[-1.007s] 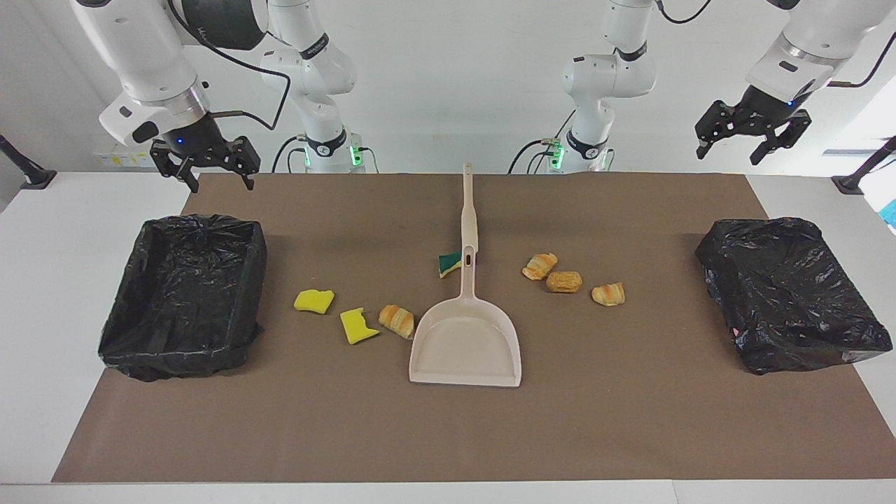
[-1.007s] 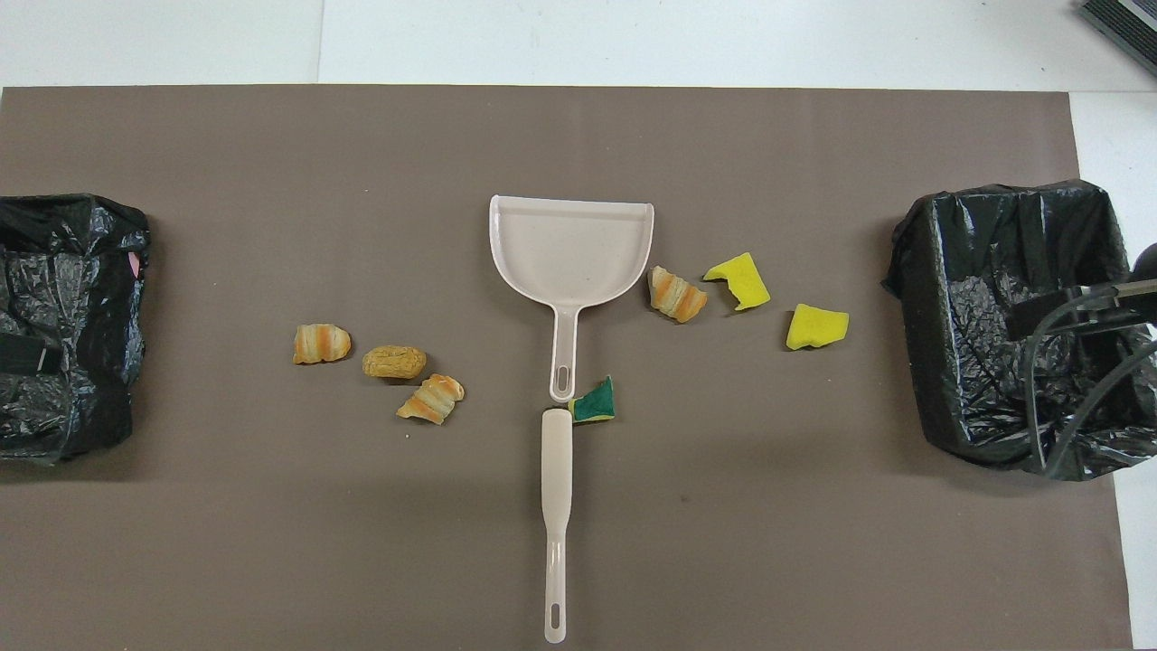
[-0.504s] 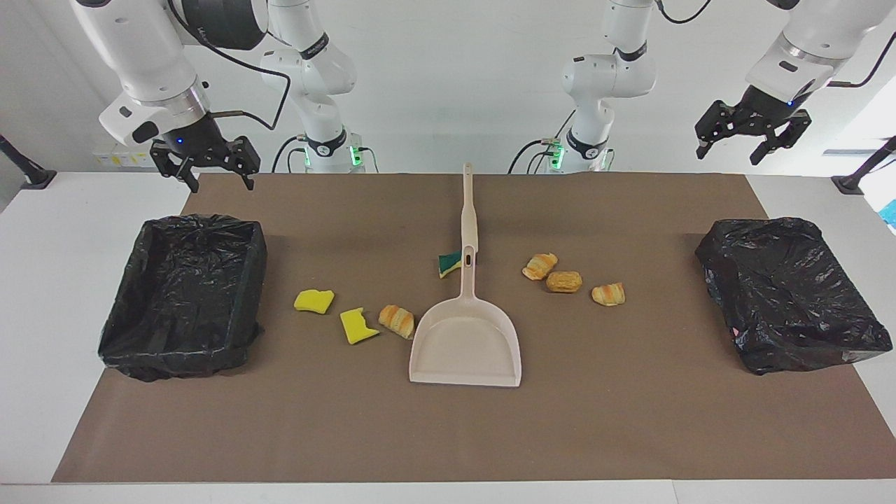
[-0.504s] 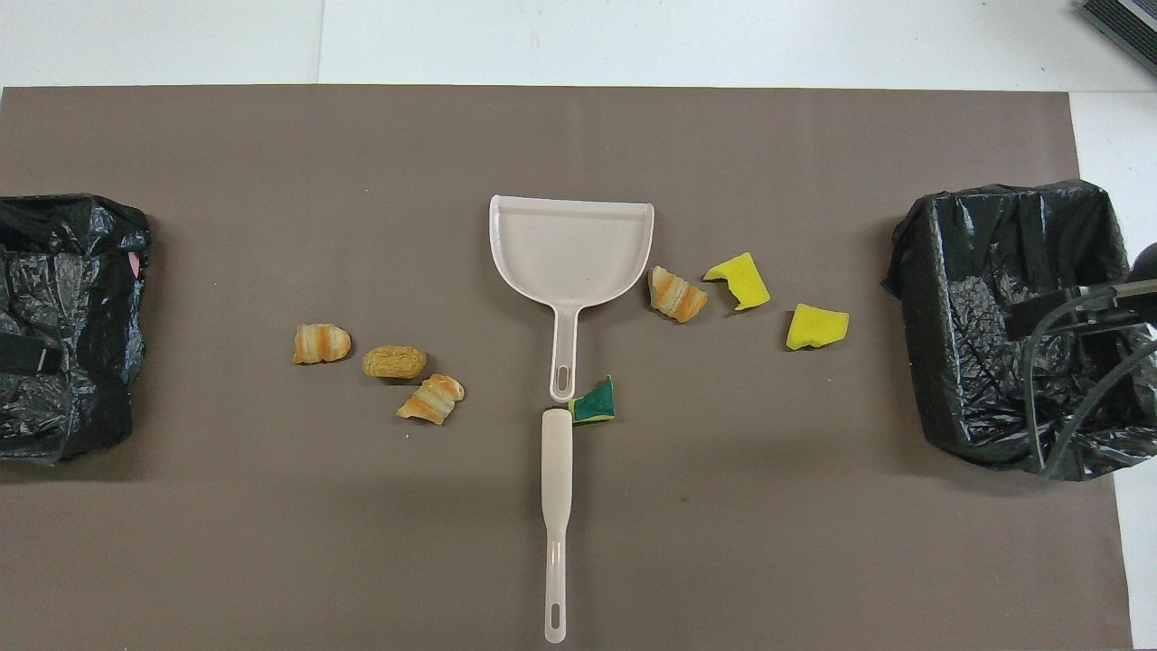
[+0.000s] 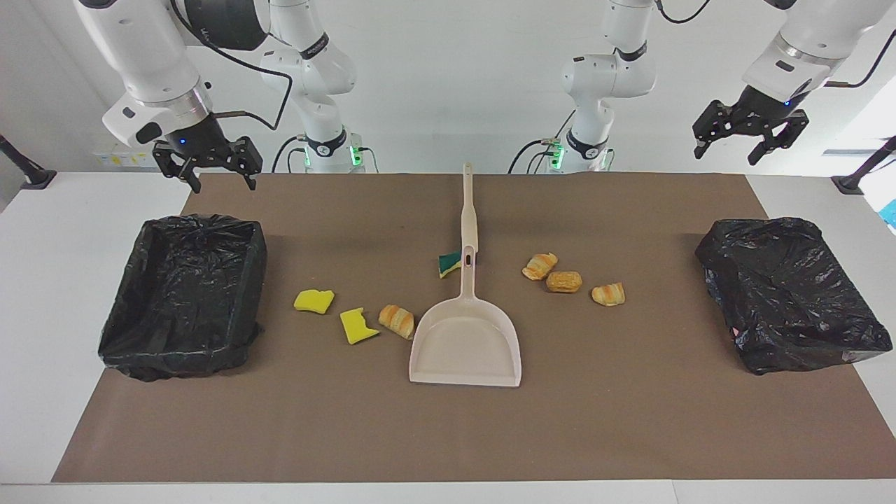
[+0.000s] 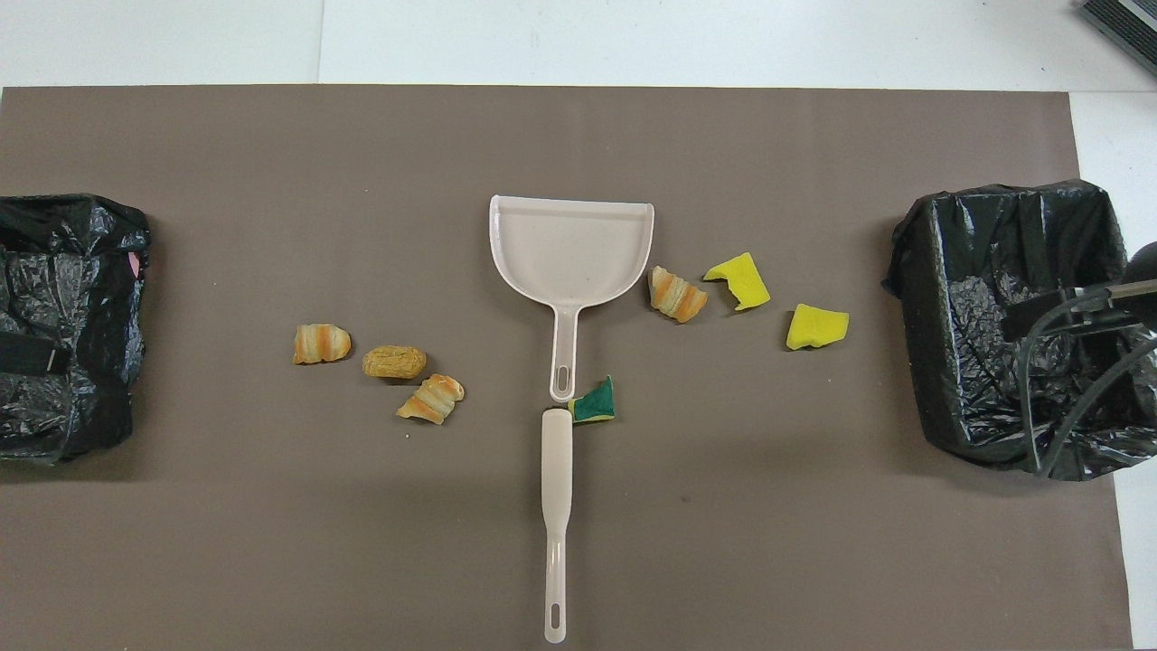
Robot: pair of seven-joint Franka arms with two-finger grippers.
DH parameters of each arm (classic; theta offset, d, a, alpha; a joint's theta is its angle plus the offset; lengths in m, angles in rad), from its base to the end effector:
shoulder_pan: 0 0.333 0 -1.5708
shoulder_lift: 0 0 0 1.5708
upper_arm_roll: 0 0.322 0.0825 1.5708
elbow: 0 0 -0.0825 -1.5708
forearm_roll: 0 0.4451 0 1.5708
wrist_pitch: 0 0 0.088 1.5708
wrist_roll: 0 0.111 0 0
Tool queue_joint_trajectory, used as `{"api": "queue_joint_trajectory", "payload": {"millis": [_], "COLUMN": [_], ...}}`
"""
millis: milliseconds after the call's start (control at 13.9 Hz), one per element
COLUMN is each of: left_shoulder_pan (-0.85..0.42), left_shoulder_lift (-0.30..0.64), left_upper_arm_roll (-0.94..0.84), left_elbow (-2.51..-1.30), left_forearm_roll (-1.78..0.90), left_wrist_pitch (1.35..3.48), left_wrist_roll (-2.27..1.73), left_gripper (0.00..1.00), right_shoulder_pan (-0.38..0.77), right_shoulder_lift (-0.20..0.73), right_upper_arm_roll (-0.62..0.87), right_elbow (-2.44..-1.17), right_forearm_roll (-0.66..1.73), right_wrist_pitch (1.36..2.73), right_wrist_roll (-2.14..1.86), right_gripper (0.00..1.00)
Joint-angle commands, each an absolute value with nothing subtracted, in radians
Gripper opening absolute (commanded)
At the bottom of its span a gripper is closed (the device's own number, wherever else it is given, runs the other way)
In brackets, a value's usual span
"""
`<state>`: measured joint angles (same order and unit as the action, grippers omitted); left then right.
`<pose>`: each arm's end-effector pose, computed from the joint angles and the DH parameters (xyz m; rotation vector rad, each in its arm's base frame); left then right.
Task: Sweep and dump trash in bin
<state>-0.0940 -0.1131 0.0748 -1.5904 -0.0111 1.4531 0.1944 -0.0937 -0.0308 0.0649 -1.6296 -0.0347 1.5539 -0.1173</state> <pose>0.5664 -0.0096 0.6727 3.1018 -0.3353 -0.0354 0.6024 -0.0207 0.6126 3.1044 0.1376 -0.0739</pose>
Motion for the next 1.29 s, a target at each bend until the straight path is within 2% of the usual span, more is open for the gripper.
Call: {"api": "queue_joint_trajectory", "payload": {"millis": [0,288,647,791,1007,1223], "left_shoulder_pan": [-0.126,-0.305,-0.589,-0.707,-0.875,-0.992], "left_shoulder_lift": [-0.137,-0.153,-0.219,-0.245,-0.233,-0.207], "left_upper_arm_roll": [0.083,0.081,0.078,0.078,0.078,0.078], "left_elbow": [-1.631,-1.728,-1.980,-2.083,-2.204,-2.343], "left_forearm_roll": [0.002,-0.002,-0.052,-0.066,-0.066,-0.066], "left_wrist_pitch": [1.474,1.525,1.727,1.811,1.963,2.119], "left_wrist_roll": [0.166,-0.024,-0.276,-0.362,-0.550,-0.632], "left_gripper": [1.00,1.00,1.00,1.00,1.00,1.00], "right_shoulder_pan": [-0.086,-0.087,-0.087,-0.087,-0.087,-0.087], "right_shoulder_lift": [-0.058,-0.074,-0.083,-0.078,-0.075,-0.080], "right_upper_arm_roll": [0.080,0.080,0.080,0.080,0.080,0.080], "right_elbow": [-1.663,-1.690,-1.750,-1.785,-1.792,-1.799], "right_forearm_roll": [-0.037,-0.035,-0.035,-0.035,-0.035,-0.035], "right_wrist_pitch": [1.585,1.592,1.624,1.678,1.689,1.678], "right_wrist_roll": [-0.095,-0.098,-0.100,-0.104,-0.109,-0.107], "right_gripper": [1.00,1.00,1.00,1.00,1.00,1.00]}}
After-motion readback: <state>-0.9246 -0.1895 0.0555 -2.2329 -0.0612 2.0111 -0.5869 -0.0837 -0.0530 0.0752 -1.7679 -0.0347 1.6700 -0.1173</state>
